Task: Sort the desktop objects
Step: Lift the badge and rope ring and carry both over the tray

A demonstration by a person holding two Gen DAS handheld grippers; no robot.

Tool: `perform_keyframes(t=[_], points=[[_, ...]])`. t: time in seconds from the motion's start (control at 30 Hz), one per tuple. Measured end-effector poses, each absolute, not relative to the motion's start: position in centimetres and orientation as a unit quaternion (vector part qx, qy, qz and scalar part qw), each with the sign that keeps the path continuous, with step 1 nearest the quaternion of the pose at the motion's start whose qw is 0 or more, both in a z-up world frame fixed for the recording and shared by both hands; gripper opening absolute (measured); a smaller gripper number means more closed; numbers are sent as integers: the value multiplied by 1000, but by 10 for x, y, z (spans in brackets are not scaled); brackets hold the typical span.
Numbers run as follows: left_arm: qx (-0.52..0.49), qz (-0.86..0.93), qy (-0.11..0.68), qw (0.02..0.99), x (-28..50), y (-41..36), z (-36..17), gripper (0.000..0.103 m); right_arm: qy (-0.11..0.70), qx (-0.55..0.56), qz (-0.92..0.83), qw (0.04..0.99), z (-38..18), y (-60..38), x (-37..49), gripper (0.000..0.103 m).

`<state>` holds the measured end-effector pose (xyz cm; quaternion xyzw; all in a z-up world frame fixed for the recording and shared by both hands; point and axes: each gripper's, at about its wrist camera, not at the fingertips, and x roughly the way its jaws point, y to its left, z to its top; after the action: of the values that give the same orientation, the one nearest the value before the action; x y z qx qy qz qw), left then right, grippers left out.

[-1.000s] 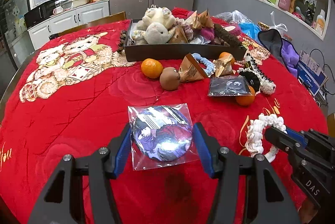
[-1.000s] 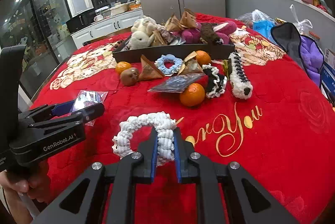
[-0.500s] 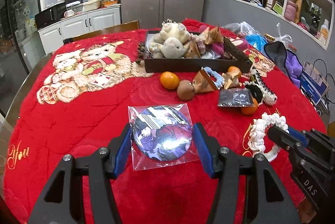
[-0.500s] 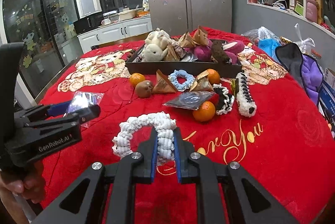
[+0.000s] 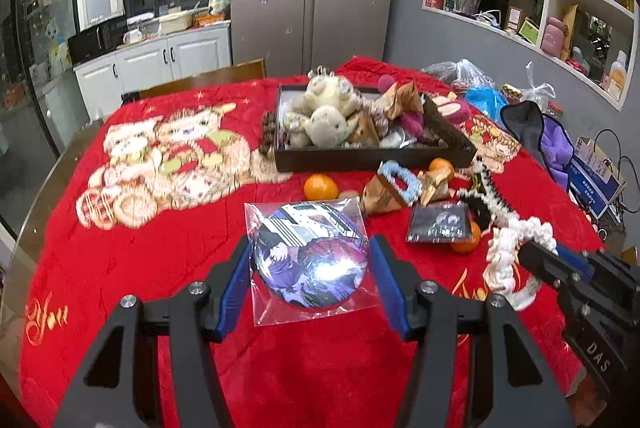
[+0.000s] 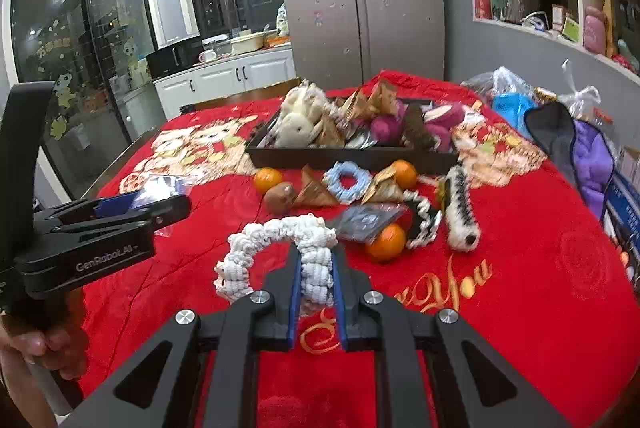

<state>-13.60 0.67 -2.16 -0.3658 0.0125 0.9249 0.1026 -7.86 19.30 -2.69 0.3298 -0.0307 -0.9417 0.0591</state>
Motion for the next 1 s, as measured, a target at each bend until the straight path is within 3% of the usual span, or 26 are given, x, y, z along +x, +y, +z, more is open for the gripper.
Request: perform_keyframes(t=[0.57,1.0], points=[[-334,936,19,110,-254,30,52,59,-74,275,-951,125,54,211,-167,14],[-358,926,9,120,-422,87,33,59,-75,282,-952,88,77,251,-306,14]])
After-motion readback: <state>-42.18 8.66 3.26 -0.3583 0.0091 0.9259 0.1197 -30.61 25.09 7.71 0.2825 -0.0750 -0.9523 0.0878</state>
